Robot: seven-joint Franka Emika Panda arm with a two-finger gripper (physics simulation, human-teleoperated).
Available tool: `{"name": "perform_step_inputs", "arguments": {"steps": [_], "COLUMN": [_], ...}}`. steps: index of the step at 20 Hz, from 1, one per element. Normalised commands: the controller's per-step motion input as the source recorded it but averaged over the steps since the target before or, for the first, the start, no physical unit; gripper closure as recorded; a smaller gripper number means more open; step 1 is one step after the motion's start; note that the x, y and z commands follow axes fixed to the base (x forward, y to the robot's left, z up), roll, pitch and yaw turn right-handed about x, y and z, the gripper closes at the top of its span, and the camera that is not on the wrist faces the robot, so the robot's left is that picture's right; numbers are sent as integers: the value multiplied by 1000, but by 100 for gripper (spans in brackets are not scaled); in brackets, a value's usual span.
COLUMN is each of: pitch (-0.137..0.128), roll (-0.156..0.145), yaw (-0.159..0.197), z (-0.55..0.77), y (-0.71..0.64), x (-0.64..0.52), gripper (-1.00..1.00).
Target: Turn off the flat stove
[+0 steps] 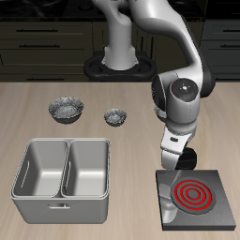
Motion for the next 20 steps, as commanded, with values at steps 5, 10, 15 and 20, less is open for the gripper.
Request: {"name": "perform_step_inputs", "arguments": {"steps": [5, 10, 15, 20], "pitch": [28, 87, 27, -30], "roll": [-3, -2, 31, -4], "yaw": [11, -24, -43, -73], "z": [-138, -213, 58, 285], "y": [4, -67, -66, -94], "x": [-57, -57, -21, 40], "gripper": [-100, -100, 100, 100]}}
